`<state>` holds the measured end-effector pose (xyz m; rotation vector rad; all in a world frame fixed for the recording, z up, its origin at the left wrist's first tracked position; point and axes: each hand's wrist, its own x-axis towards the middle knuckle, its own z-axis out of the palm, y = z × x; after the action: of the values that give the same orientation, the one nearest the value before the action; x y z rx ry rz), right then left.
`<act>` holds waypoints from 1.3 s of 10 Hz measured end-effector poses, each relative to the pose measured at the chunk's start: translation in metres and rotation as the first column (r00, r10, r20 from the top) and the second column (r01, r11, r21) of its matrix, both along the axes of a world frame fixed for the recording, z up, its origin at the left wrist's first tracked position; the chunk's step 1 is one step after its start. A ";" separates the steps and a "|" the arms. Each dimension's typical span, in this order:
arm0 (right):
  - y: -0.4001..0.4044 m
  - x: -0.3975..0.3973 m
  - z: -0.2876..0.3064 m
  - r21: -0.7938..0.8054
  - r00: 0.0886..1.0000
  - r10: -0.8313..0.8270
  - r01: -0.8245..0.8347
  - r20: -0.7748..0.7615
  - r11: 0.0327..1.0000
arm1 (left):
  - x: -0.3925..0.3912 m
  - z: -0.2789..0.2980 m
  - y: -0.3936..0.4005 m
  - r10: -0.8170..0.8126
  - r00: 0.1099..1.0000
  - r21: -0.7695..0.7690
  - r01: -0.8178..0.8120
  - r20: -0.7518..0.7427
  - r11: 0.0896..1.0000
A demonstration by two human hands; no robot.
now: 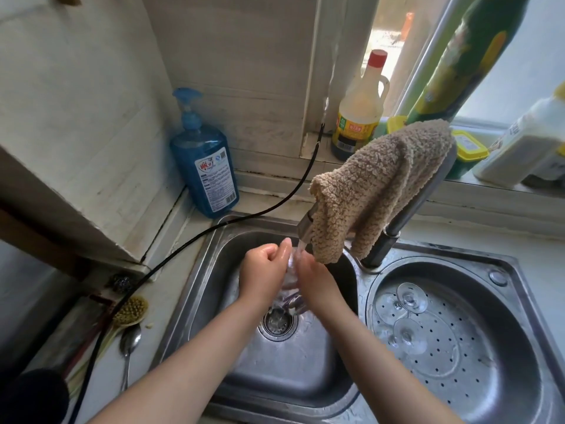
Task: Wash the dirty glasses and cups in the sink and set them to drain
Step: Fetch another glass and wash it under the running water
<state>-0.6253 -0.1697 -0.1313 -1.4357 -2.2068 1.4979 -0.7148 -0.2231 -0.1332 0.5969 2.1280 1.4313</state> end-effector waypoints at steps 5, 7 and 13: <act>0.002 0.002 -0.013 -0.441 0.766 -0.536 0.369 -0.354 0.818 | 0.020 0.000 -0.024 -0.348 0.788 0.146 0.319 0.507 0.936; 0.002 0.027 0.002 0.109 0.917 -0.010 0.058 -0.398 0.992 | 0.000 -0.020 -0.027 -0.449 0.791 0.133 0.436 0.415 0.890; 0.004 0.020 0.006 0.433 0.862 0.507 -0.451 -0.016 0.780 | -0.010 -0.018 -0.018 -0.404 0.884 -0.087 0.395 -0.236 0.915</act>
<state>-0.6051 -0.1656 -0.1252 -0.6465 -2.7176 1.0670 -0.7247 -0.2409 -0.1508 1.1800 2.0474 1.1304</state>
